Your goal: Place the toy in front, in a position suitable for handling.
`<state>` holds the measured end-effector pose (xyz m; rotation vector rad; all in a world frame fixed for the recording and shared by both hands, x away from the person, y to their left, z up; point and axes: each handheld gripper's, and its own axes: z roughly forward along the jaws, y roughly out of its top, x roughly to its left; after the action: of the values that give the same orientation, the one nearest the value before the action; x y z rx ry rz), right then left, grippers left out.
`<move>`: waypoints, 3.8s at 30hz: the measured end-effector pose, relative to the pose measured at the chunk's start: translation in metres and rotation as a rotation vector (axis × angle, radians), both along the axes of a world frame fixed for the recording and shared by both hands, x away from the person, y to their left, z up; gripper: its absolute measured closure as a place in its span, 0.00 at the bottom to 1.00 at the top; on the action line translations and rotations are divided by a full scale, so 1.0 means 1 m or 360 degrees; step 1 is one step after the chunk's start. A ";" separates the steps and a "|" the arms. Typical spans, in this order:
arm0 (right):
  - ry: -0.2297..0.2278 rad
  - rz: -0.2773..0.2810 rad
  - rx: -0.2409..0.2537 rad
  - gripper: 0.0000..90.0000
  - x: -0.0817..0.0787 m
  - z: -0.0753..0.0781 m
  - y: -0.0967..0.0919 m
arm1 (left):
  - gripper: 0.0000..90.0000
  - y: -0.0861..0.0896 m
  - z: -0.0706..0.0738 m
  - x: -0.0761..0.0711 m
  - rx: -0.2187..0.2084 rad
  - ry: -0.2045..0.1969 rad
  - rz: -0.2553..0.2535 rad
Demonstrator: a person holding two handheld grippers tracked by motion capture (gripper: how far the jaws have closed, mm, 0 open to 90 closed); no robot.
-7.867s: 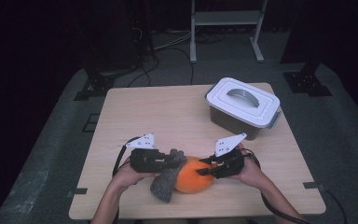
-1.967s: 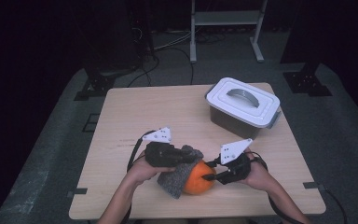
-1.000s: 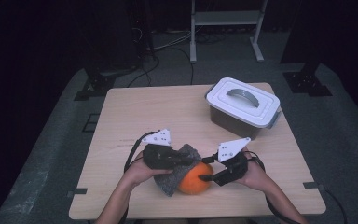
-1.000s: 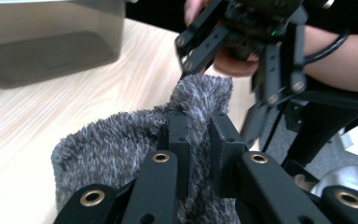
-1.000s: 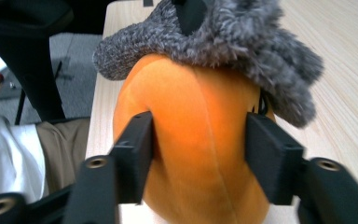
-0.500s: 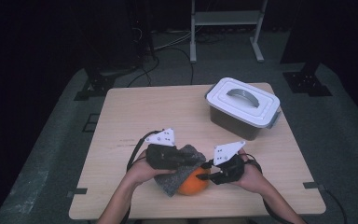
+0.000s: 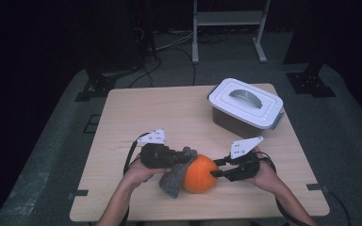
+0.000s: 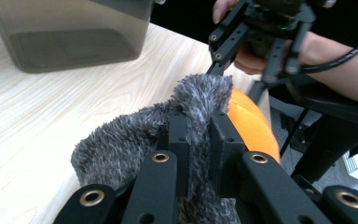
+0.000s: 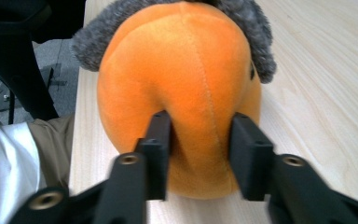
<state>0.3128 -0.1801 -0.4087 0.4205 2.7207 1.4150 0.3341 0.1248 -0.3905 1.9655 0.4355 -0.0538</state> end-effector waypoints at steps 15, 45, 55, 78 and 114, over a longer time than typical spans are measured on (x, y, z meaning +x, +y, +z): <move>-0.0080 -0.0089 -0.0115 0.51 -0.011 0.017 0.027 | 0.90 -0.016 0.000 0.001 -0.0020 0.0010 -0.0006; 0.0013 0.0139 0.0071 0.59 0.008 0.002 0.007 | 0.89 0.014 -0.005 -0.003 -0.0038 0.0065 -0.0017; 0.0091 0.0034 -0.0006 0.43 0.006 0.006 -0.008 | 0.89 0.004 -0.014 0.001 -0.0036 0.0131 0.0028; -0.0026 0.0011 -0.0083 0.48 -0.001 0.007 -0.006 | 0.88 -0.008 -0.018 0.003 0.0022 0.0129 0.0029; 0.0050 -0.0019 -0.0128 0.34 -0.001 0.000 -0.011 | 0.88 -0.017 -0.026 0.004 -0.0002 0.0151 -0.0013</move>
<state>0.3122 -0.1915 -0.4086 0.4570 2.7834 1.3019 0.3378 0.1074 -0.4160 1.9689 0.4891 -0.1528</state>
